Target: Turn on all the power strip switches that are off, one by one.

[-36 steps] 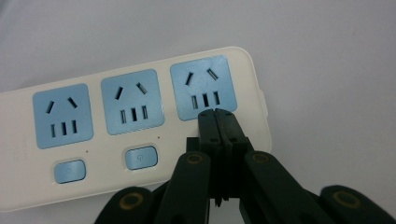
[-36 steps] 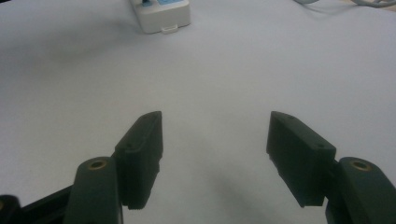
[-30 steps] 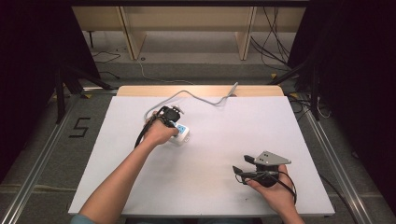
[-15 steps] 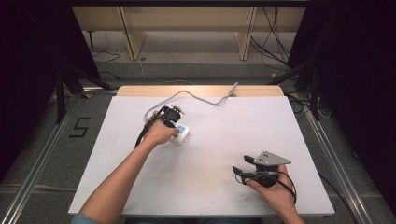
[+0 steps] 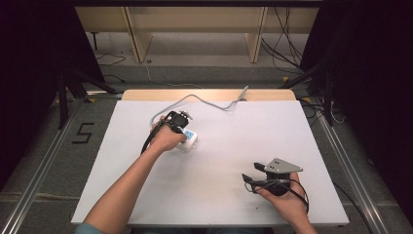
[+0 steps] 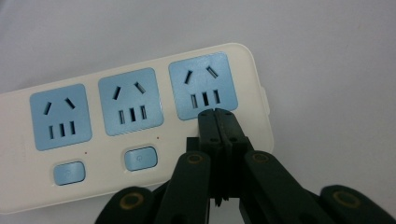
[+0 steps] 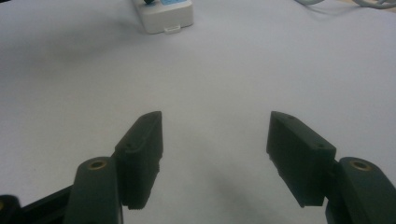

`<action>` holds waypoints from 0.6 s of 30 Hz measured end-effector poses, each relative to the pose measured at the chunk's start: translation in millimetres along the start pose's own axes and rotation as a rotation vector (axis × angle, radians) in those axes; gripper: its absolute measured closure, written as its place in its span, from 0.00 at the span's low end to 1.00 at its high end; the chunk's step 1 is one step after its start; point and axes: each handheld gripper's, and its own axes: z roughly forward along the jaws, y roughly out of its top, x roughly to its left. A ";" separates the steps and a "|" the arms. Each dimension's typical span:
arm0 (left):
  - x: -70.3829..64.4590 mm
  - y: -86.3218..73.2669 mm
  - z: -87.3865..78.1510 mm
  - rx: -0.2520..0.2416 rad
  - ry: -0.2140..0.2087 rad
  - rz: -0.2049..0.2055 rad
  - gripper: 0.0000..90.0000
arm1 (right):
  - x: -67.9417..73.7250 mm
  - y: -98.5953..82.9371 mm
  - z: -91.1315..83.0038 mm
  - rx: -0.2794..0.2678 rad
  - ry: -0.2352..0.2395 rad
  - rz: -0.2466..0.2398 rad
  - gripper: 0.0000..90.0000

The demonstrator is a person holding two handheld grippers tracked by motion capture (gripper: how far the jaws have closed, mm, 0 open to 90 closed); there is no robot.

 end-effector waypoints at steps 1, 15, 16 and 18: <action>0.0 0.1 -0.1 0.004 0.001 0.005 1.00 | 0.1 0.0 0.0 0.000 0.000 0.000 0.41; 2.9 -2.8 0.1 -0.018 -0.014 -0.008 1.00 | -0.6 0.0 0.4 -0.001 0.000 0.002 0.41; 2.8 -3.2 0.2 -0.024 -0.018 -0.015 1.00 | -0.9 -0.1 0.5 0.000 0.000 0.003 0.41; 3.6 -3.5 -1.2 -0.035 -0.017 -0.008 1.00 | -1.0 -0.3 0.7 0.002 0.000 0.003 0.41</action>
